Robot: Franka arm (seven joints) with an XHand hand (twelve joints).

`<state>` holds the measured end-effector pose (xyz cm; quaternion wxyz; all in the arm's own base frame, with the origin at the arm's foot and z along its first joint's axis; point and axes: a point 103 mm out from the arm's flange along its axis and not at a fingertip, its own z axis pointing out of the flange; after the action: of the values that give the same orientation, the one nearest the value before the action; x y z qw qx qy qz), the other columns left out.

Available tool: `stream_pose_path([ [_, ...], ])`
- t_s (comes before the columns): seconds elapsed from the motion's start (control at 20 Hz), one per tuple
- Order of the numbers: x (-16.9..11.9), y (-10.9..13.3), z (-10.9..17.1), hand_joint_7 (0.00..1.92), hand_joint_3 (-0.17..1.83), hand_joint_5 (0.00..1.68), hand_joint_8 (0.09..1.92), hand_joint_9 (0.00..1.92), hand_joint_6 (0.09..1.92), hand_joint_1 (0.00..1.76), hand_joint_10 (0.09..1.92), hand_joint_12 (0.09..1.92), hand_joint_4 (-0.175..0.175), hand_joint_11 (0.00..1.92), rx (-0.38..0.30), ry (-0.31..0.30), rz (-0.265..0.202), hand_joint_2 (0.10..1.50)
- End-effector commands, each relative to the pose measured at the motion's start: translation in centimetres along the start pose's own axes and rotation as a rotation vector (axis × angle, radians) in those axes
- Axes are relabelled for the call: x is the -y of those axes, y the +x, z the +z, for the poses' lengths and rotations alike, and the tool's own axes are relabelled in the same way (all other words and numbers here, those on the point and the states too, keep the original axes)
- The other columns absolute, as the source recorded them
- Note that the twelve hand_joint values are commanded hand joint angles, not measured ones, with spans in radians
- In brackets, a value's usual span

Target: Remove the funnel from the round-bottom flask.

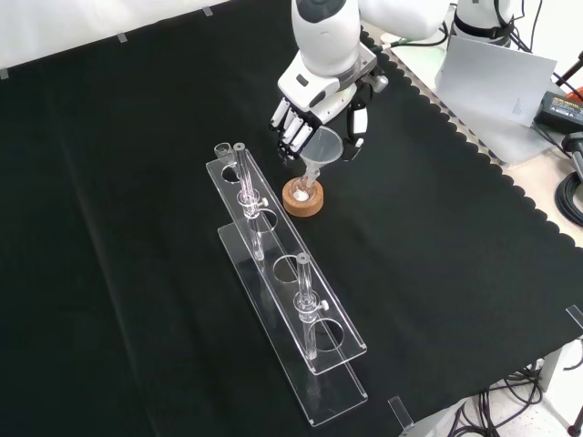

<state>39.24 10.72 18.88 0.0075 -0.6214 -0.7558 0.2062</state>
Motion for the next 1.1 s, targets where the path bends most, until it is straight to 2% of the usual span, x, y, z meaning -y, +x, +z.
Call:
stream_pose_path([
  [0.05, 0.4, -0.9, -1.3, 0.78, 0.61, 0.92, 0.64, 1.14, 0.65, 0.92, 0.37, 1.17, 0.052, 0.74, 0.071, -0.060, 0.044, 0.74],
  [0.15, 0.6, -1.1, -1.8, 0.80, 0.35, 0.95, 0.65, 1.17, 0.90, 0.98, 0.35, 1.14, 0.133, 0.80, 0.078, -0.061, 0.049, 0.91],
  [0.2, 0.6, -1.2, -2.0, 0.80, 0.23, 0.95, 0.66, 1.19, 0.97, 0.99, 0.34, 1.13, 0.154, 0.81, 0.079, -0.060, 0.051, 0.99],
  [0.3, 0.8, -1.4, -2.5, 0.80, 0.10, 0.96, 0.67, 1.20, 1.02, 1.01, 0.33, 1.12, 0.171, 0.83, 0.080, -0.048, 0.054, 1.06],
  [0.45, 1.0, -1.7, -3.2, 0.79, 0.05, 0.95, 0.67, 1.20, 1.04, 1.01, 0.32, 1.12, 0.175, 0.83, 0.069, -0.011, 0.054, 1.09],
  [0.55, 1.2, -1.9, -3.7, 0.77, 0.02, 0.91, 0.67, 1.20, 0.87, 0.98, 0.30, 1.11, 0.091, 0.82, 0.069, -0.010, 0.059, 1.06],
  [0.65, 1.4, -2.2, -4.3, 0.77, 0.00, 0.91, 0.66, 1.20, 0.76, 0.96, 0.28, 1.10, 0.051, 0.81, 0.063, -0.004, 0.065, 1.04],
  [0.85, 1.9, -2.5, -5.7, 0.77, 0.00, 0.91, 0.66, 1.20, 0.72, 0.96, 0.27, 1.10, 0.039, 0.80, 0.044, 0.034, 0.061, 1.04],
  [1.1, 2.5, -2.9, -7.5, 0.77, 0.00, 0.91, 0.66, 1.20, 0.72, 0.96, 0.27, 1.10, 0.039, 0.79, 0.022, 0.048, 0.064, 1.04],
])
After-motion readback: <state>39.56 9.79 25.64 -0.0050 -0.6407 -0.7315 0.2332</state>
